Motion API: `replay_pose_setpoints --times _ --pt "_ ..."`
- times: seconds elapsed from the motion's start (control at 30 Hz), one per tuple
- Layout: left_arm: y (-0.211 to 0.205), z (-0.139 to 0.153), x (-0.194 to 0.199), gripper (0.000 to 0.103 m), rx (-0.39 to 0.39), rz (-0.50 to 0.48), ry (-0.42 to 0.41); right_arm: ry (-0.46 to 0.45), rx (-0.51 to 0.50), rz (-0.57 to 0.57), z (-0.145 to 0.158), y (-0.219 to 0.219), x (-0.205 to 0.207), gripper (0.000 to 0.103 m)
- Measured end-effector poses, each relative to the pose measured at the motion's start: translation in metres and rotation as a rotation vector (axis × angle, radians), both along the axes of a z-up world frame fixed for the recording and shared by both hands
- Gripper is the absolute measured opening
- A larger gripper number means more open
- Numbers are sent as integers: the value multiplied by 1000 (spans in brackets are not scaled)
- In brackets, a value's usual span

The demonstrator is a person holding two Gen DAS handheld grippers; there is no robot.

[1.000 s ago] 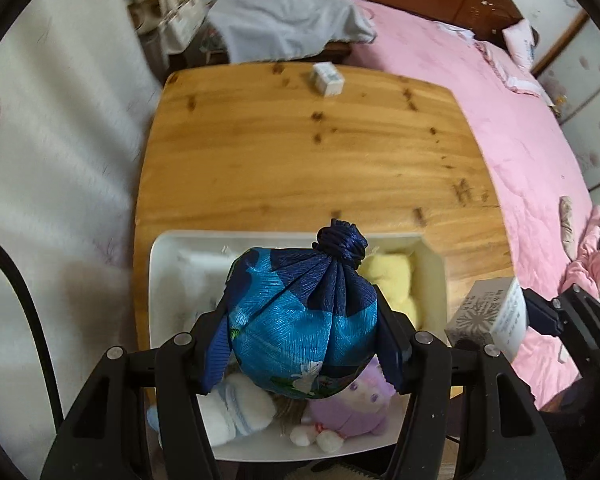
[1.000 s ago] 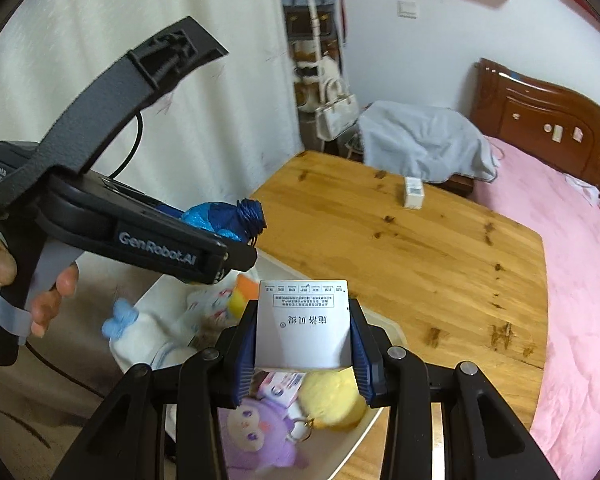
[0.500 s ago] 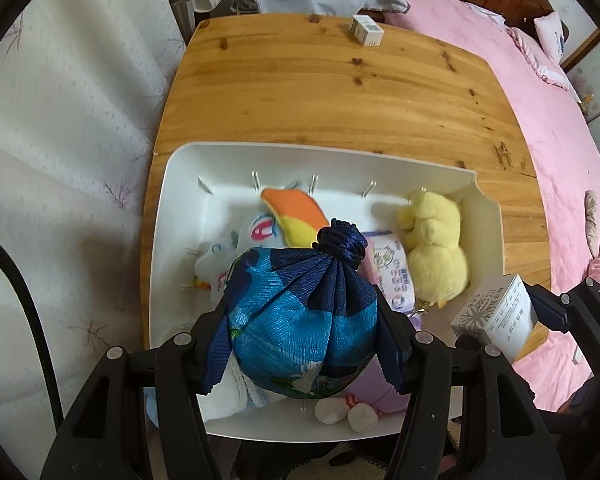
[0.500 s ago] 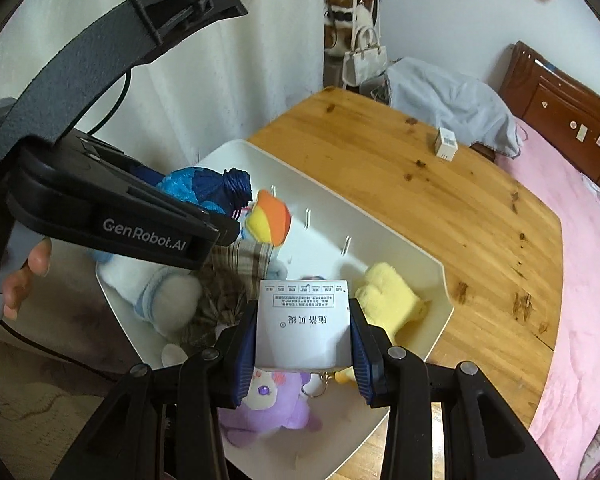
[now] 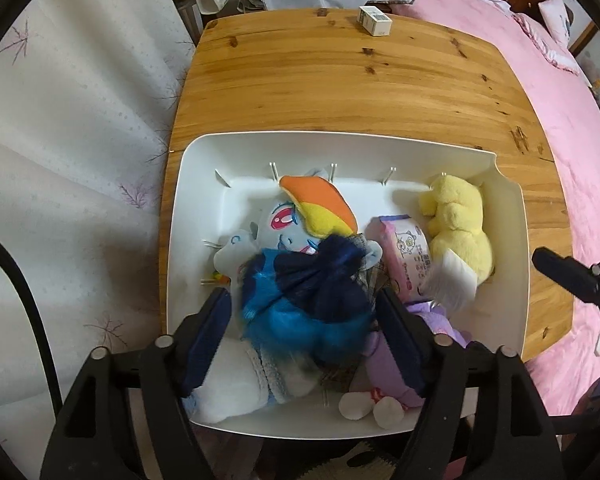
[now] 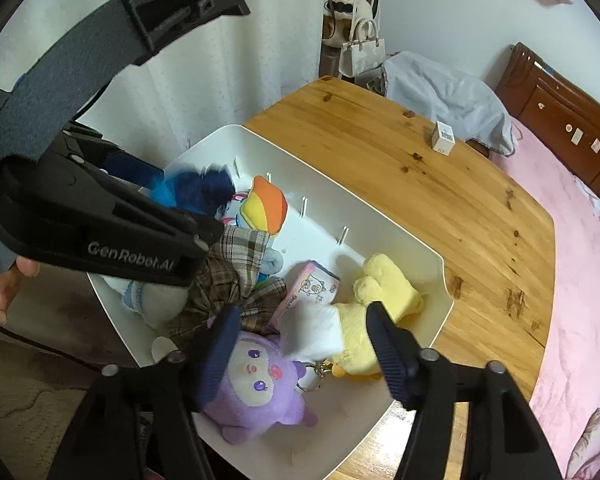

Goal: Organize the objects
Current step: 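Open both tools and withdraw them from the tray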

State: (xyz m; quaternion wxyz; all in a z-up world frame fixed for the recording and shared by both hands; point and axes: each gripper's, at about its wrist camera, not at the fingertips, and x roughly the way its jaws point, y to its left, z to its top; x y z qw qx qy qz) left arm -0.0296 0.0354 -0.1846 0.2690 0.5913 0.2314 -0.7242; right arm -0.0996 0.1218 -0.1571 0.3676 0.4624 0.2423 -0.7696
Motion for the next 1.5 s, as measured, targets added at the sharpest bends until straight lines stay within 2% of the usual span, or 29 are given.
replay_pose_setpoints --times 0.13,0.4,0.57,0.6,0.8,1.17,1.5 --pt "1 3 1 83 -7 -11 4 9 -5 8 3 -2 2 68" --pt "-8 15 7 83 -12 30 43 41 -15 24 13 -5 6 68" --pt "-11 25 8 83 -15 52 71 47 -28 9 20 -4 2 68" --pt "-12 27 7 83 -12 81 85 47 -32 6 21 -4 1 68" --pt "-14 41 4 83 -17 84 119 41 -64 -24 32 -1 -10 68" --pt "-25 67 -6 83 -29 90 200 23 -131 -118 53 7 -48 68" --pt "-42 76 -31 83 -49 87 246 41 -146 -271 63 14 -126 68"
